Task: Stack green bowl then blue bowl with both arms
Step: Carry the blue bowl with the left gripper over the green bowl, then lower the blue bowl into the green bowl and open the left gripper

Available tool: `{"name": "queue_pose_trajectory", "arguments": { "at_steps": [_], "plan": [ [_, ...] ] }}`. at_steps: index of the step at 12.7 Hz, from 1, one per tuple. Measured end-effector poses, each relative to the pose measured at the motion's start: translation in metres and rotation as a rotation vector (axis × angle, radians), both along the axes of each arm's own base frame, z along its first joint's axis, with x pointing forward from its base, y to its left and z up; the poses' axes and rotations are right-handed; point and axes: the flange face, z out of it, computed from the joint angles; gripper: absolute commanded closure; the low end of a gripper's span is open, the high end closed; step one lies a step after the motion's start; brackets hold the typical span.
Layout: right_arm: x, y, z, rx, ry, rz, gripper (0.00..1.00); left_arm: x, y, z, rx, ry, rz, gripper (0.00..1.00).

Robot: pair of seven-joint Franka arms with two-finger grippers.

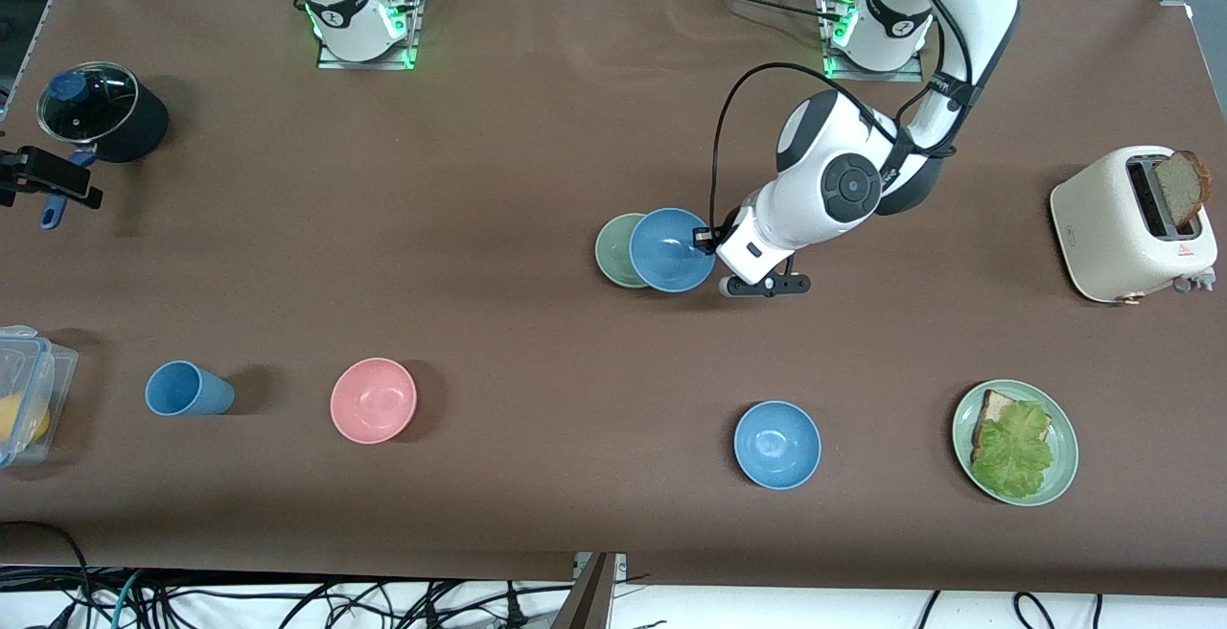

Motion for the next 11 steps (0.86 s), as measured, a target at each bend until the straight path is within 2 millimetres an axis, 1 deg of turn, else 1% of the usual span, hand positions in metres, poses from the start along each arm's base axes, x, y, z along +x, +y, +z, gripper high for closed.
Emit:
{"name": "queue_pose_trajectory", "arguments": {
  "at_steps": [4,6,9,11],
  "plan": [
    [0.0,0.001,0.0,0.0,0.0,0.002,0.0,-0.013,-0.032,-0.026,-0.018,-0.023,-0.028,1.0],
    [0.0,0.002,0.0,0.001,0.0,0.004,0.0,-0.017,-0.038,-0.028,-0.02,-0.022,-0.037,1.0],
    [0.0,0.003,0.0,0.001,0.0,0.005,0.0,-0.027,-0.052,-0.025,-0.032,-0.018,-0.062,1.0],
    [0.0,0.003,0.0,0.0,0.0,0.005,0.0,-0.031,-0.056,-0.026,-0.031,-0.014,-0.07,1.0]
  ]
}}
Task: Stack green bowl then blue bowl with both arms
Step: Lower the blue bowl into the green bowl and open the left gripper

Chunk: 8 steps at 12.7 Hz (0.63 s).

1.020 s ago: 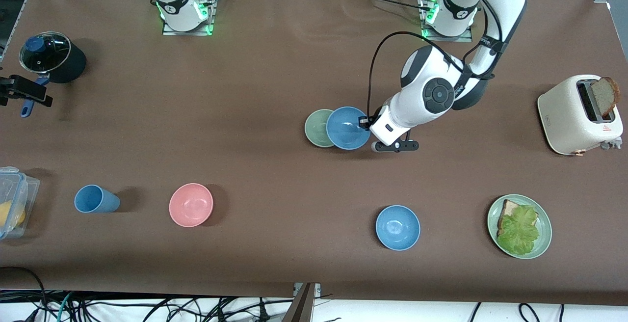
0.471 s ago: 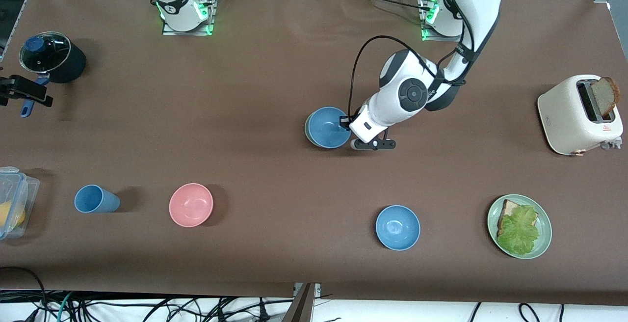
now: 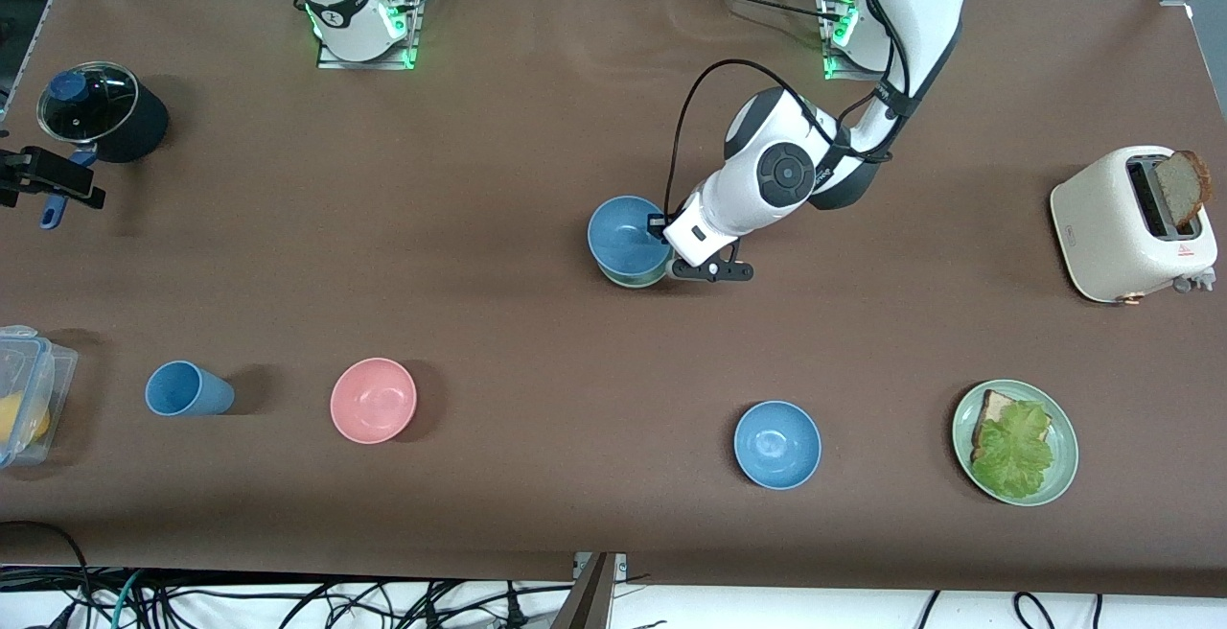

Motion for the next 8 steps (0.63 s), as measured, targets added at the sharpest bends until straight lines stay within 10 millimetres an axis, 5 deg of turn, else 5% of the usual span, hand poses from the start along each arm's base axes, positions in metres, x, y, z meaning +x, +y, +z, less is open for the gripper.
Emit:
{"name": "queue_pose_trajectory", "arguments": {
  "at_steps": [8],
  "plan": [
    [0.0,0.002,0.0,-0.004,0.001,0.006,0.0,-0.006,0.001,-0.018,0.015,0.026,-0.011,1.0]
  ]
}}
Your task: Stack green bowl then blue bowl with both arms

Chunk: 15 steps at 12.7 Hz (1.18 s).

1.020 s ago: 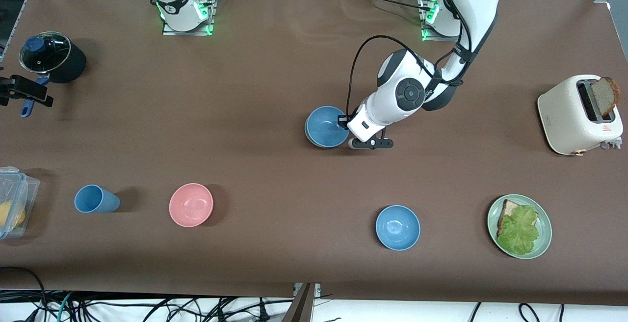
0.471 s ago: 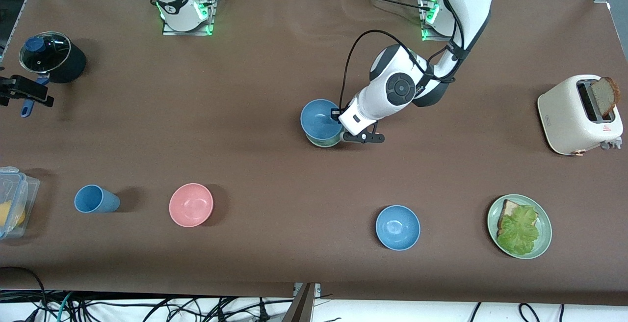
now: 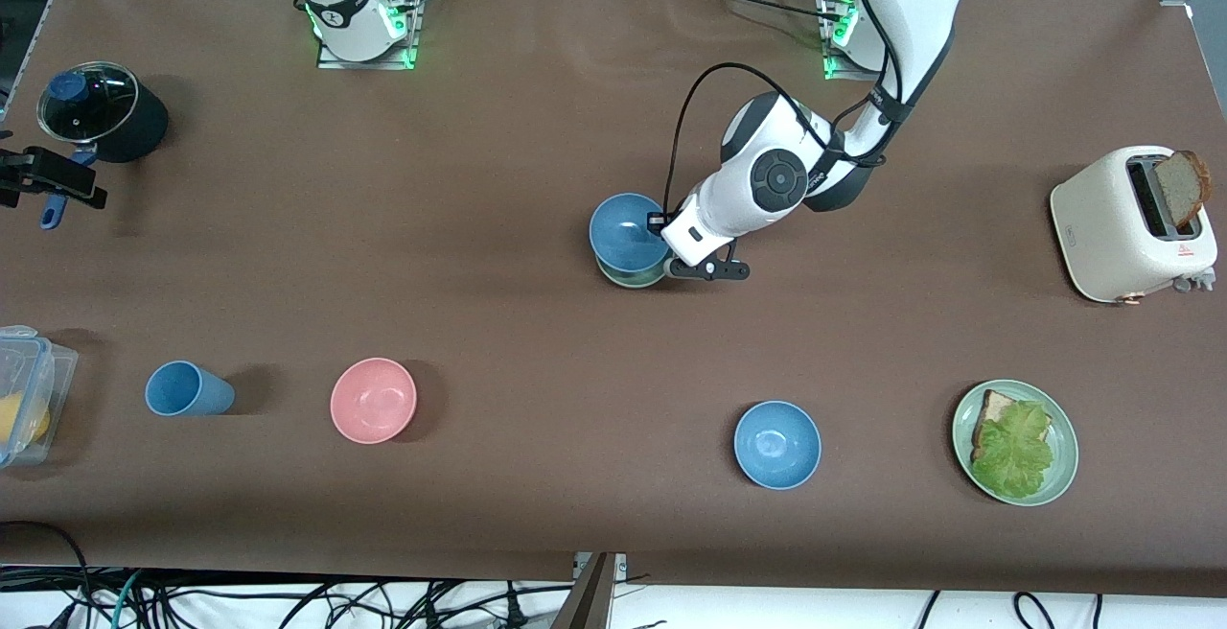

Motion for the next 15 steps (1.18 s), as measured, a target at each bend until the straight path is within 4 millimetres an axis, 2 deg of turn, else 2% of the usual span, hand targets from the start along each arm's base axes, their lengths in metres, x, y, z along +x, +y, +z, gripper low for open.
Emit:
{"name": "queue_pose_trajectory", "arguments": {
  "at_steps": [6,7,8,10,11,15],
  "plan": [
    [0.0,-0.0003,0.0,-0.002,0.0,0.0,0.0,-0.0007,0.0005,-0.007,0.008,0.005,-0.006,1.0],
    [0.0,-0.0003,0.0,-0.003,0.0,0.0,0.0,0.0002,0.0013,-0.0071,0.008,0.002,-0.004,0.93],
    [0.0,-0.0003,0.0,-0.003,0.0,0.0,0.0,0.0008,0.0019,-0.0076,0.007,0.001,-0.002,0.68],
    [0.0,-0.0003,0.0,-0.003,0.0,0.0,0.0,0.0013,0.0022,-0.0103,0.007,0.001,0.001,0.4],
    [0.0,-0.0003,0.0,-0.003,0.0,0.0,0.0,0.0019,0.0023,-0.0113,0.005,-0.003,0.004,0.0],
    [0.0,-0.0003,0.0,-0.003,0.0,0.0,0.0,0.0059,0.0026,-0.0078,-0.002,-0.019,0.011,0.0]
  ]
}}
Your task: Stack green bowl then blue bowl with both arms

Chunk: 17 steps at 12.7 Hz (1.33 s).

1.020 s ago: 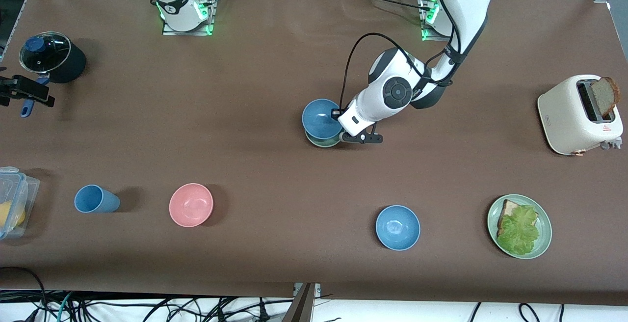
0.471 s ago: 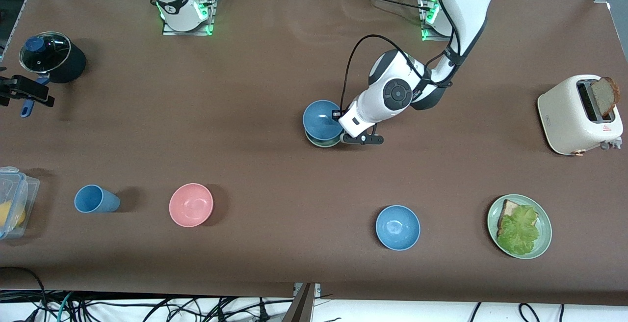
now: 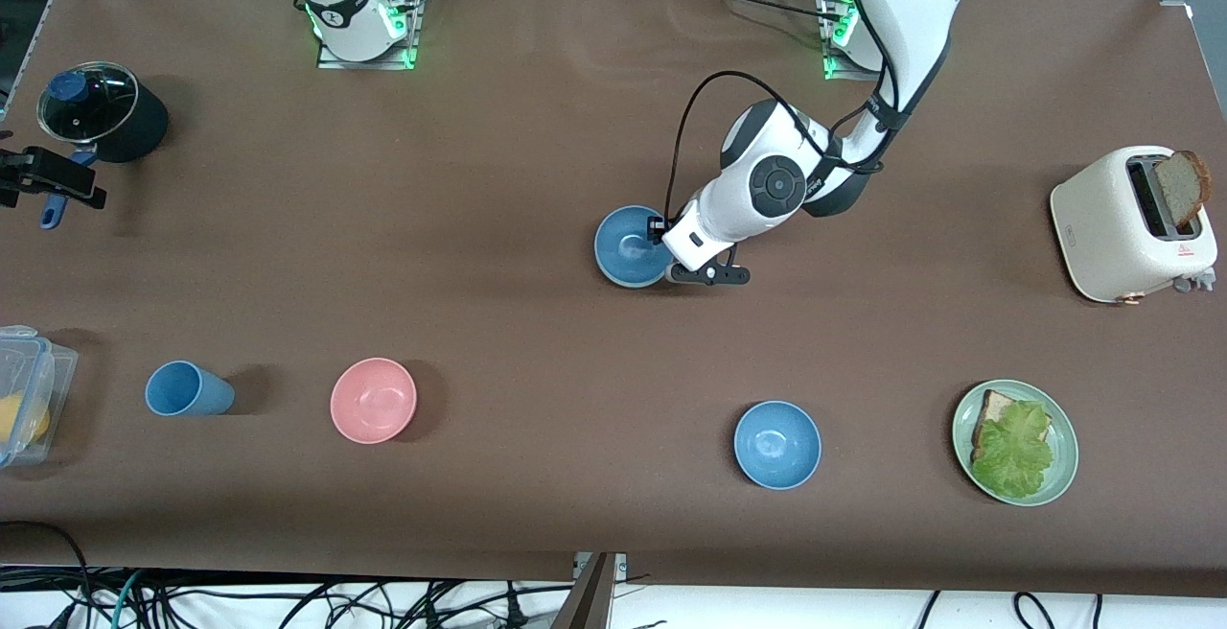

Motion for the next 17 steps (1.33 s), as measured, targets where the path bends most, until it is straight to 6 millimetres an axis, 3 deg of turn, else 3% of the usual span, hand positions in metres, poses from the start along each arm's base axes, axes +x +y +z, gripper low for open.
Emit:
{"name": "queue_pose_trajectory", "arguments": {
  "at_steps": [2,4,8,11,15,17],
  "plan": [
    [0.0,0.0,0.0,0.0,0.0,0.0,0.0,0.011,0.009,0.014,-0.003,-0.026,0.02,0.0],
    [0.0,0.0,0.0,0.0,0.0,0.0,0.0,0.03,0.04,0.043,0.012,-0.031,0.058,0.0],
    [0.0,0.0,0.0,-0.001,0.0,0.0,0.0,0.062,0.147,0.123,0.068,-0.016,0.157,0.0],
    [0.0,0.0,-0.001,-0.001,0.001,0.0,0.0,0.055,0.217,0.179,0.132,0.021,0.154,0.0],
    [0.0,0.0,-0.001,-0.001,0.001,0.0,0.0,0.049,0.331,0.243,0.232,0.08,0.127,0.0],
    [0.0,0.0,-0.001,-0.001,0.001,0.0,0.0,0.052,0.345,0.281,0.324,0.048,0.107,0.0]
  ]
}}
